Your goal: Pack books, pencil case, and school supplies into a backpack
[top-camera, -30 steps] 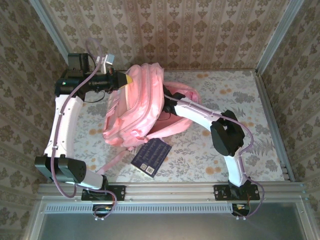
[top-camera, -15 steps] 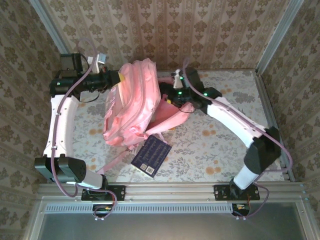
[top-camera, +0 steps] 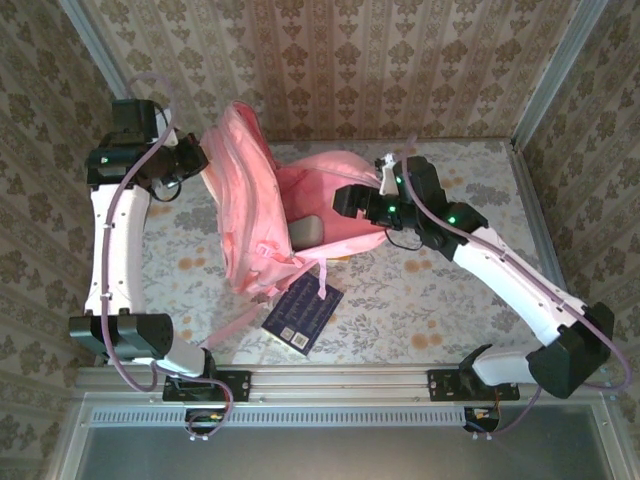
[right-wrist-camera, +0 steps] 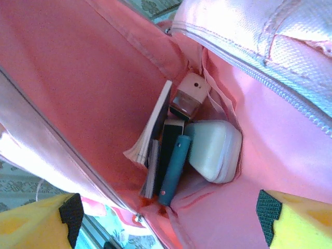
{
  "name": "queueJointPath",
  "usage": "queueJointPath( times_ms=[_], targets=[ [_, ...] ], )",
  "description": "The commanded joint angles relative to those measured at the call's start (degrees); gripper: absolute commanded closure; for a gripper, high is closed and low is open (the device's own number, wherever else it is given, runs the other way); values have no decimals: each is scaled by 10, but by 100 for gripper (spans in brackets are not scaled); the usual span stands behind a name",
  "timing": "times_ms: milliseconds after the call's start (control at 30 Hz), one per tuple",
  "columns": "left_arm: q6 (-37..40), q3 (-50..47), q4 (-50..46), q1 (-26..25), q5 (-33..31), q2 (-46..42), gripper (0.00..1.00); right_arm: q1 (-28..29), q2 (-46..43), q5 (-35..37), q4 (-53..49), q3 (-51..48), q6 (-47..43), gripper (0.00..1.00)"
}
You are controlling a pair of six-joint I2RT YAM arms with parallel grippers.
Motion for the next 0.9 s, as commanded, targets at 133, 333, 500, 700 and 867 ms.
queueJointPath(
  times_ms=[133, 333, 500, 700, 867],
  targets=[
    [15, 35, 107, 37, -62, 12, 100, -21, -76, -18, 17, -69, -41, 0],
    [9, -36, 201, -33, 92, -12, 100, -22, 12, -106, 43, 28, -10, 0],
    [-11, -89, 247, -62, 129, -37, 100, -22, 117, -171, 123, 102, 78, 0],
    [-7, -102, 244, -61, 84, -48, 100, -22, 159, -145, 175, 168, 150, 1],
    [0, -42, 180, -16, -80, -48, 100, -19, 86, -82, 123, 169, 93, 1]
  ],
)
